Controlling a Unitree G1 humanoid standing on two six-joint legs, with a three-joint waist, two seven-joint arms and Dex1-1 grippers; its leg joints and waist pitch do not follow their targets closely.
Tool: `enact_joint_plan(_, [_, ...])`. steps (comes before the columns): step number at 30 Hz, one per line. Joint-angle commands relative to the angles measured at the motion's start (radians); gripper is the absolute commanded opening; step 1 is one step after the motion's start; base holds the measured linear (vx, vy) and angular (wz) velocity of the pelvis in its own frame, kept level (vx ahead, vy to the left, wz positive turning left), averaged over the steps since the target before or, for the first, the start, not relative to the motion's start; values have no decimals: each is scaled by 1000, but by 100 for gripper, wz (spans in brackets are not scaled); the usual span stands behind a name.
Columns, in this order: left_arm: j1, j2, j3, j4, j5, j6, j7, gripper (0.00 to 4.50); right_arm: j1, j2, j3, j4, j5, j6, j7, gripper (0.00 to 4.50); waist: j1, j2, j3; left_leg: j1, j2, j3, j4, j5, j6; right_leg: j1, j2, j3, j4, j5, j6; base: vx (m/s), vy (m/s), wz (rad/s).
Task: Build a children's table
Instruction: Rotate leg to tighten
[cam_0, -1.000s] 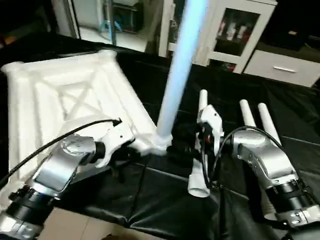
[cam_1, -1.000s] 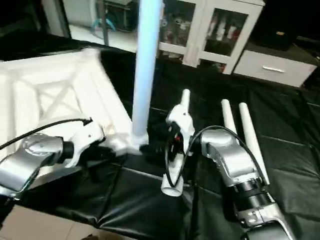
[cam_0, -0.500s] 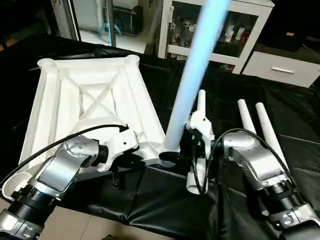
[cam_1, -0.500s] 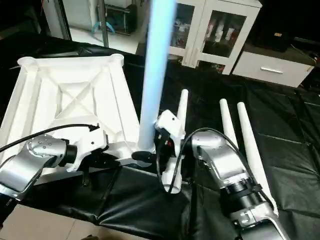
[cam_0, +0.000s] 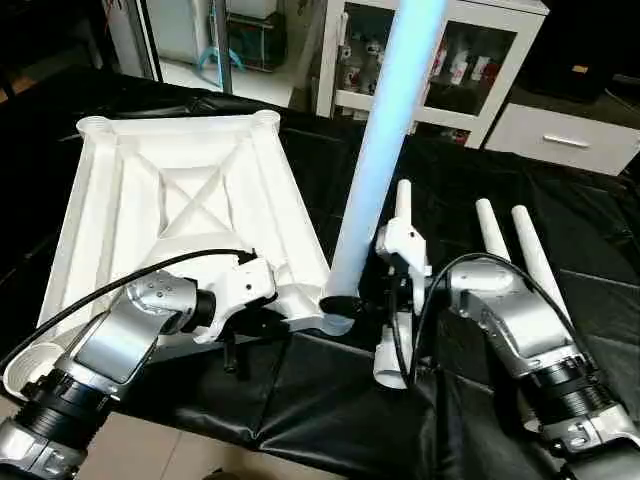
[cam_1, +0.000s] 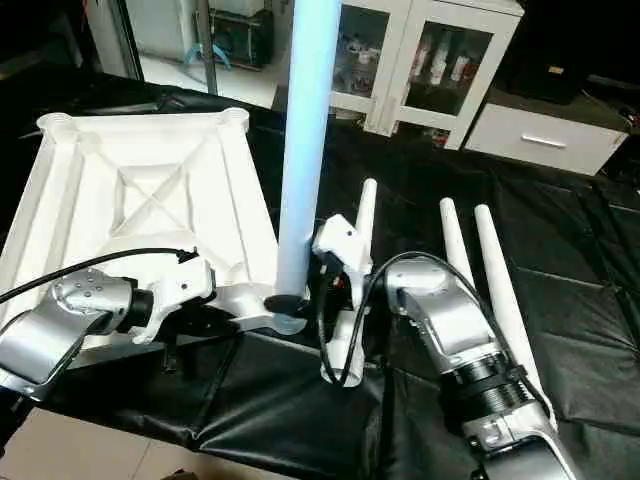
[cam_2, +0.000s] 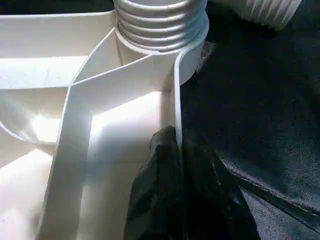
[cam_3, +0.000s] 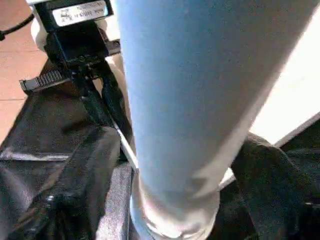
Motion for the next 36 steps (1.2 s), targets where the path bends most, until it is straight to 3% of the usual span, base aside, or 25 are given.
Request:
enact_joint_plan(1, [-26,-1,5,-11,-8,-22,-13,0,3,-10,-23,-6,7,-14,13,327,-2,22,-60,2,5,15,-72,-171,2,61,-42,42,-56,-132,-208,0,0,0])
enact_joint_plan(3, [-28,-1,5,-8,-8,-24,-12,0,4,-10,-26,-4,10,-18,17,313,-1,25,-60,3,6,14,-73,-168,2,61,-43,41,-55,-124,-212,0,0,0])
enact_joint_plan(17, [-34,-3,3,0,-10,-31,-19,0,13,-11,-11,15,12,-28,40,198,-1,25,-62,2,5,15,-71,-167,3,63,-42,40,-53,-105,-222,0,0,0])
enact_joint_plan(28, [-22,-13,17,7,-16,-18,0,0,27,38,-29,72,7,-22,-42,188,-1,24,-62,2,5,15,-71,-167,3,63,-42,41,-53,-109,-221,0,0,0])
enact_joint_plan(31, [-27,-48,44,36,-20,4,56,0,19,96,-48,150,-25,-25,-163,188,-6,25,-56,4,4,14,-74,-225,-16,58,-45,40,-65,-223,-198,0,0,0])
enact_joint_plan(32, [-32,-64,54,49,-19,13,83,0,16,112,-51,169,-33,-26,-194,188,-8,20,-55,3,4,14,-74,-233,-20,58,-45,41,-68,-245,-191,0,0,0])
enact_joint_plan(34, [-40,-85,66,67,-16,24,118,0,11,134,-54,192,-43,-25,-234,188,-11,22,-54,3,4,10,-77,-256,-30,57,-45,39,-71,-300,-170,0,0,0])
enact_joint_plan(35, [-60,-129,82,103,-2,46,192,0,-9,192,-60,257,-65,-21,-335,188,-16,18,-53,4,3,9,-78,-273,-30,56,-45,38,-76,-332,-158,0,0,0])
enact_joint_plan(36, [-66,-141,85,113,3,53,213,0,-16,210,-62,278,-71,-21,-367,188,-21,20,-50,4,2,8,-79,-293,-35,51,-46,37,-80,-370,-151,0,0,0])
